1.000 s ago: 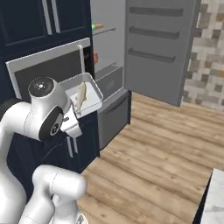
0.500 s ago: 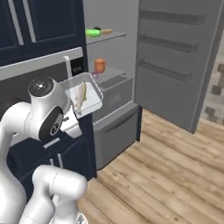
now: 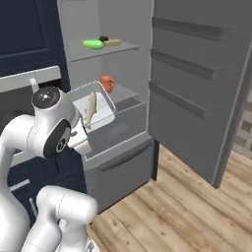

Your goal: Place the tupperware on the second highest shelf of the fridge. Make space for the tupperware among the existing items by rearranging them on the shelves if needed. Close the fridge door when finished.

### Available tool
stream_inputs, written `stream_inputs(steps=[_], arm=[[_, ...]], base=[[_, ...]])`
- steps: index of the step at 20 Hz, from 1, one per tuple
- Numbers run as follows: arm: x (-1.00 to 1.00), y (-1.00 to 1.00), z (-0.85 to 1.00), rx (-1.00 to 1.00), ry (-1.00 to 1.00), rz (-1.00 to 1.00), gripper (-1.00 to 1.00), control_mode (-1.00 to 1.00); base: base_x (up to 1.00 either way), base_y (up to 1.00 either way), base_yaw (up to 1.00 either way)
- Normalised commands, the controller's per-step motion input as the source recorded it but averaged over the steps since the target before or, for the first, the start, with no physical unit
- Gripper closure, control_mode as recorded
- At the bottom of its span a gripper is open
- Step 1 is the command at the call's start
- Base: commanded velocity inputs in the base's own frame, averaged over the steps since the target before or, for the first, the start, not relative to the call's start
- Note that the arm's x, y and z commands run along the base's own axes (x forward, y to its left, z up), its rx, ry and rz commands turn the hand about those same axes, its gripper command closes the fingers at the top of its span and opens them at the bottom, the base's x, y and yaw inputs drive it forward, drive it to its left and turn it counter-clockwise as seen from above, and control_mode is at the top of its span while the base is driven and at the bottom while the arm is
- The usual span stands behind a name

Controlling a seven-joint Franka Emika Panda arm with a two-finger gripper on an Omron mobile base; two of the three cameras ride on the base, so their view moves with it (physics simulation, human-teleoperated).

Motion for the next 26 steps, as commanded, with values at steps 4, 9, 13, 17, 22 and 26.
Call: stream_inputs(steps=[4,9,13,17,22,26], arm=[[0.00,0.00,0.00,0.00,0.00,0.00,1.00,1.00],[0.00,0.00,0.00,0.00,0.00,0.00,1.00,1.00],[0.00,0.00,0.00,0.00,0.00,0.00,1.00,1.00],[0.00,0.00,0.00,0.00,0.00,0.00,1.00,1.00],[0.00,0.00,0.00,0.00,0.00,0.00,1.00,1.00],[0.00,0.00,0.00,0.00,0.00,0.00,1.00,1.00]], base=[[0.62,-0.70,0.30],[0.48,-0.44,0.34],[0.43,-0.29,0.38],[0.43,-0.41,0.39],[0.48,-0.40,0.40],[0.48,-0.39,0.40]])
